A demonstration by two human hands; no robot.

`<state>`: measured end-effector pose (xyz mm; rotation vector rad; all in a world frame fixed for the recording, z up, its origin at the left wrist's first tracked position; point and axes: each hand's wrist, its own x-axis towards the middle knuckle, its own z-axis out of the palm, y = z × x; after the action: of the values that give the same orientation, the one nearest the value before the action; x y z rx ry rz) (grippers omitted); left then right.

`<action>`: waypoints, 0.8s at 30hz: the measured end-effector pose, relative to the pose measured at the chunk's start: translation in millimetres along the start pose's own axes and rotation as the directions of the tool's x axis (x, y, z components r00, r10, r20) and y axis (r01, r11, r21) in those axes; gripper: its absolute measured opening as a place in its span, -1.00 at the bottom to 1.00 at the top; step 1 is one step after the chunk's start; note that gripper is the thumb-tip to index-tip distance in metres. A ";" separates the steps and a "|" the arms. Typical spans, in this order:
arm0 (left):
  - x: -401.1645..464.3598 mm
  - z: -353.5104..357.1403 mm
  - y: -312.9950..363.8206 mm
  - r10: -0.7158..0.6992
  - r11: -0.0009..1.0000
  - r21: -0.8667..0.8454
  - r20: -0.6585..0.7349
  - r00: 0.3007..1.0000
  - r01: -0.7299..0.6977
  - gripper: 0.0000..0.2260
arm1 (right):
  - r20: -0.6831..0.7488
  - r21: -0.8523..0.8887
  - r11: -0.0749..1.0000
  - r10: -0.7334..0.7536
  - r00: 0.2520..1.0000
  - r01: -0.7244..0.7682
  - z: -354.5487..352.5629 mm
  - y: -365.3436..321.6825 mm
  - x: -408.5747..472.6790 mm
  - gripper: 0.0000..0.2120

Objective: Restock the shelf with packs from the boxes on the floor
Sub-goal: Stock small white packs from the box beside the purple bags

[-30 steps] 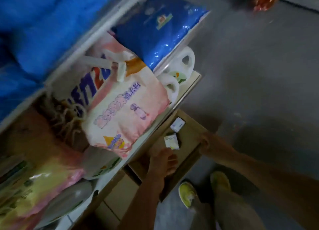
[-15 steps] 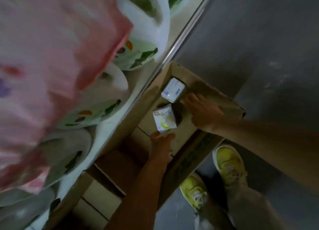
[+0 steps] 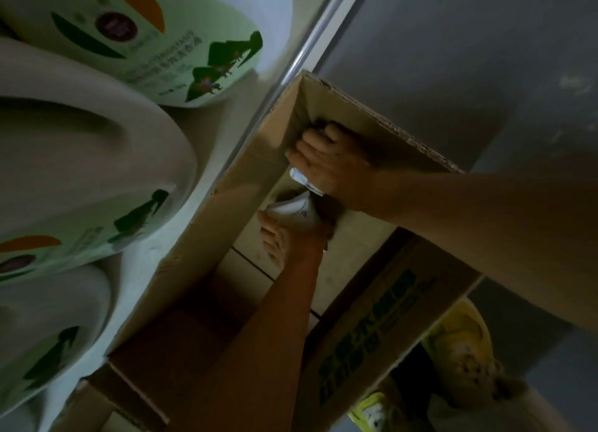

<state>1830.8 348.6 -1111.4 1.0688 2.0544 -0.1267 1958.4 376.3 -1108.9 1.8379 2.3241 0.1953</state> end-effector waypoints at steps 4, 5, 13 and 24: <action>7.8 9.8 -0.4 -0.023 1.000 -0.017 -0.046 0.999 0.022 0.08 | -0.102 -0.095 0.991 -0.106 0.989 0.097 3.9 6.0 1.4 -0.90; 10.1 8.9 -3.4 -0.011 1.000 -0.017 -0.042 0.999 0.010 0.06 | -0.057 -0.092 0.989 -0.119 0.991 0.113 1.8 6.2 1.5 -0.92; -9.1 -31.1 -21.8 -0.025 0.991 -0.134 -0.001 1.000 0.025 -0.04 | 0.284 0.116 0.992 -0.086 0.955 0.055 -50.1 -3.3 -28.8 -0.62; -140.8 -122.5 -17.9 -0.199 0.851 -0.480 0.079 0.977 0.212 -0.23 | 0.545 0.514 0.640 0.271 0.793 -0.572 -179.5 12.1 -104.9 -0.40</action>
<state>1789.1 297.5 -935.9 0.5297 2.0201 0.2599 1954.9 277.7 -925.5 2.4127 1.6935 -1.0203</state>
